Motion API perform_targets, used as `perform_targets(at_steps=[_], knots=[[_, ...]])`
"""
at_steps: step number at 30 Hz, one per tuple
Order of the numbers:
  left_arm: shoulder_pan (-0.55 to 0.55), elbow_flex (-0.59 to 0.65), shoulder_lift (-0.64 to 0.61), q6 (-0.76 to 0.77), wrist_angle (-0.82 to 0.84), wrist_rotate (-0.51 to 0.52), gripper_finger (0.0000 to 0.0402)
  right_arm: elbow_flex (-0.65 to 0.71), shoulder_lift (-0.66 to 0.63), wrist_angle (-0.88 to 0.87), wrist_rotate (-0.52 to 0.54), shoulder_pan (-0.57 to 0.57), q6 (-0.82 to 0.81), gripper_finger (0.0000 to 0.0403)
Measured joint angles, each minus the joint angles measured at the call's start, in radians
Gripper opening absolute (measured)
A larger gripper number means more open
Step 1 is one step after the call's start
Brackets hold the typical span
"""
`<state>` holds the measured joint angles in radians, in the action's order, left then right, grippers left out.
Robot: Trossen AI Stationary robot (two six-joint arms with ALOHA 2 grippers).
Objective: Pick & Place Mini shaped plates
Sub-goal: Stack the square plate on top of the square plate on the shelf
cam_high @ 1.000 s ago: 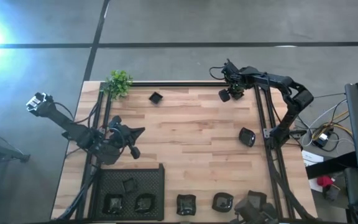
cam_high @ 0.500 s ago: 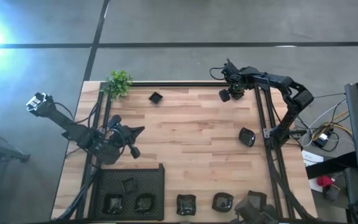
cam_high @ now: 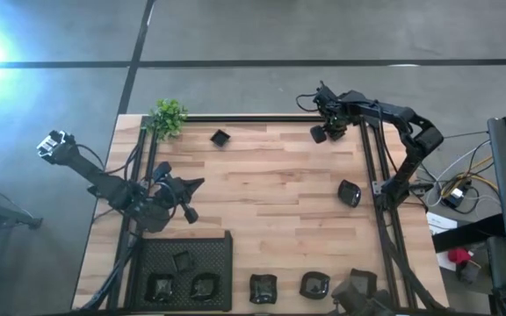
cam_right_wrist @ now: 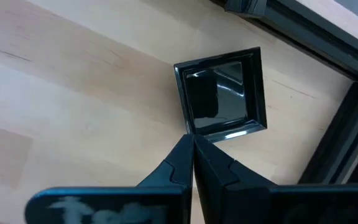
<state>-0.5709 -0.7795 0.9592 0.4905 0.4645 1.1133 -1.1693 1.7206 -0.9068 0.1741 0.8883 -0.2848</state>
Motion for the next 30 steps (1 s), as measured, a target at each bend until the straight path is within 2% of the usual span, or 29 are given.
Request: perform_targets(at_steps=[8, 30], knots=[[0.000, 0.000, 0.000, -0.001, 0.000, 0.000, 0.0000, -0.025, -0.002, -0.008, -0.088, 0.000, 0.005, 0.0009], [0.000, 0.000, 0.000, -0.026, 0.000, 0.000, 0.0000, -0.015, -0.002, -0.001, -0.104, 0.000, 0.020, 0.0009]])
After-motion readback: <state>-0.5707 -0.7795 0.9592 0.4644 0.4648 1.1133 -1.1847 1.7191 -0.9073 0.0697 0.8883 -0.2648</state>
